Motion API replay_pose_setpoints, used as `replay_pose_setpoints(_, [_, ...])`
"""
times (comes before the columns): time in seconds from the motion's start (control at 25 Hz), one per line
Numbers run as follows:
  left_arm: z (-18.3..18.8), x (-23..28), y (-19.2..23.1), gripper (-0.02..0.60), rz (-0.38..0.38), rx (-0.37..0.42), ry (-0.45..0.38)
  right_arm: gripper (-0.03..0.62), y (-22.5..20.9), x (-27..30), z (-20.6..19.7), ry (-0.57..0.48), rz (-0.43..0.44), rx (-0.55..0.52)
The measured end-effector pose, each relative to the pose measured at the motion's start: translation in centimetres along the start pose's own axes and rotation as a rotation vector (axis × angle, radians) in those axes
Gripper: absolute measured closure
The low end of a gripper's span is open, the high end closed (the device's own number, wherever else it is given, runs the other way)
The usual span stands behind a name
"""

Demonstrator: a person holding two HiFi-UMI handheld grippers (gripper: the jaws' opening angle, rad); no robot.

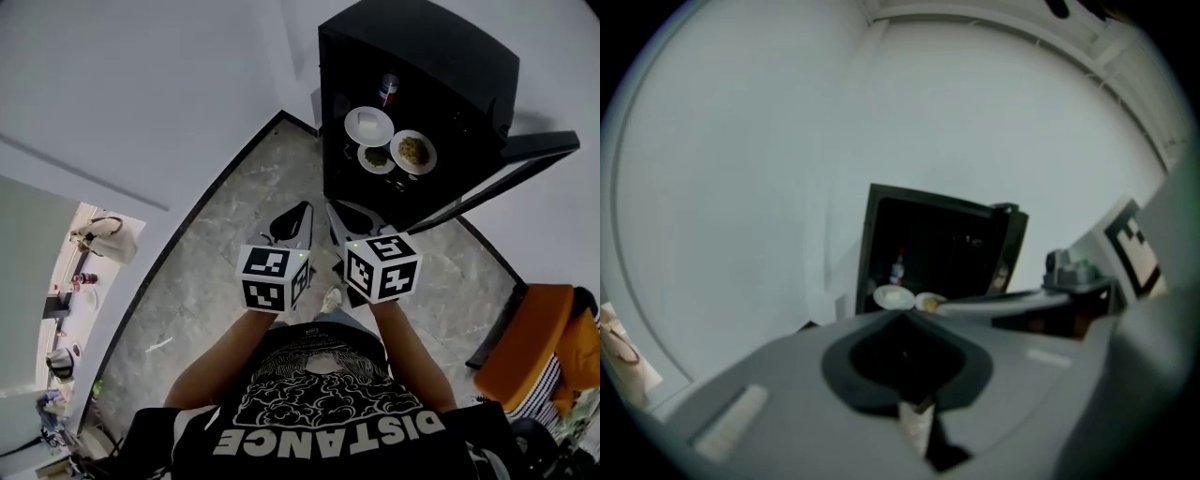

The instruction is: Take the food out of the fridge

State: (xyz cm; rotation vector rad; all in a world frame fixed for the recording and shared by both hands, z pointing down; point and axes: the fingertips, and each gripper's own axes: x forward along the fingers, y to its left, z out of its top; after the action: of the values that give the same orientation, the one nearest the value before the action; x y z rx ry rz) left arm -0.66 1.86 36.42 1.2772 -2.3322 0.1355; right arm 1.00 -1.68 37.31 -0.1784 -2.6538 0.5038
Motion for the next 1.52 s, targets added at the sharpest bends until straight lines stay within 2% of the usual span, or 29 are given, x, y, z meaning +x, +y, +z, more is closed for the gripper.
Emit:
replay_pose_setpoints(0.32, [1.8,3.3,-1.3,0.580,-0.050,0.039,0.006,0.591,-3.1,-0.1,2.0,-0.055,-0.045,0.043])
replay_pose_setpoints(0.68, [2.9,8.4,-0.8,0.580,-0.199,0.088,0.039,0.591,-7.0,1.7,2.9,-0.098,-0.189,0.115])
replay_pose_setpoints(1.16, [3.0,14.9,1.8,0.580,-0.522,0.213,0.138,0.591,-10.9,6.8,2.9,-0.265,-0.444,0.386])
replay_pose_setpoints(1.52, [2.3,17.8,3.9,0.580,-0.676,0.282,0.179,0.591,-13.7,9.8,1.7,-0.477,-0.530,0.611])
